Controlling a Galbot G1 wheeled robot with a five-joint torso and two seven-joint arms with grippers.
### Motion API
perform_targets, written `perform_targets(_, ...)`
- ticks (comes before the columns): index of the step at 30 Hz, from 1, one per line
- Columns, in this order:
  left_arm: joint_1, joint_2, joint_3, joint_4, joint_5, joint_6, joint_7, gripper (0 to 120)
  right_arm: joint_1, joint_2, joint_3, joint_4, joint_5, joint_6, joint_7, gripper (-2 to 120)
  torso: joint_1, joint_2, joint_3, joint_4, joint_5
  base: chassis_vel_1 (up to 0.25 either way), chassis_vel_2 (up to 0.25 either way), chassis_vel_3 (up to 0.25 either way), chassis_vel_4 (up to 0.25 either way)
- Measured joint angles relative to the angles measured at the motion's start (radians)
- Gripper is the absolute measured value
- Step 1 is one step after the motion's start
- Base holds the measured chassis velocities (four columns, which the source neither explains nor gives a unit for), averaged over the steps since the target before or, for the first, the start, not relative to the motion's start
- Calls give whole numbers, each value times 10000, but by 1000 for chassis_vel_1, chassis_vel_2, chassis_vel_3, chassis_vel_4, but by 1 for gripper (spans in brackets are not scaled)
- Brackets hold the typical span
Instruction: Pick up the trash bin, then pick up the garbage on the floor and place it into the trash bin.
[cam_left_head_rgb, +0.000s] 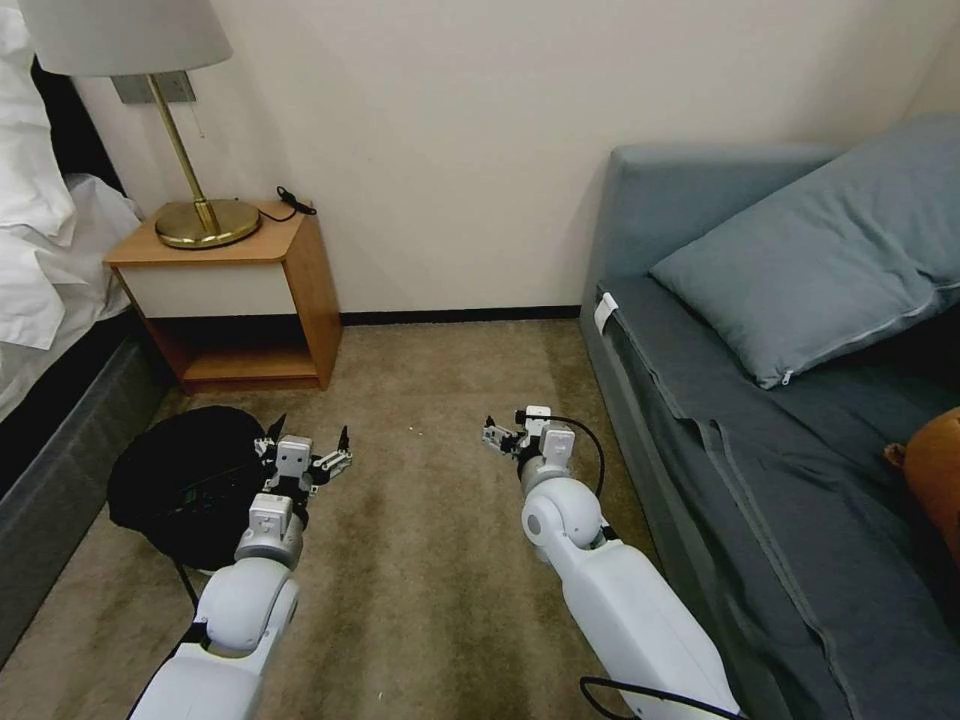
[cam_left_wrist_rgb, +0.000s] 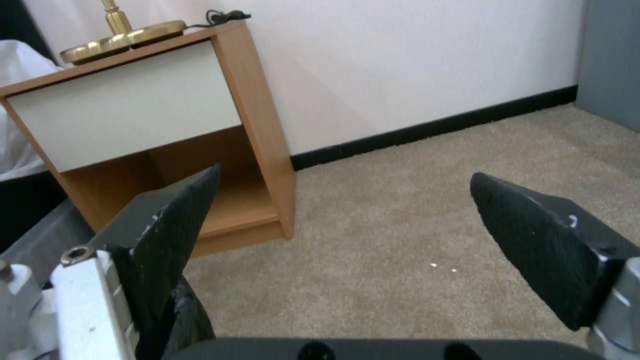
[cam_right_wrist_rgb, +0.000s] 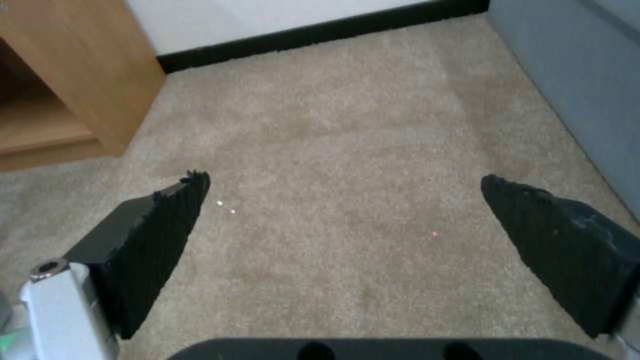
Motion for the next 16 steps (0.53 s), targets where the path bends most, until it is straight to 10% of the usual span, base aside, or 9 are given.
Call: perform_targets(16,-7,-1,-49,4,-41,13,-16,100,39,7,-35,-4,-6,16,-15,100,0,0,1,0,-1,0,0,0,0)
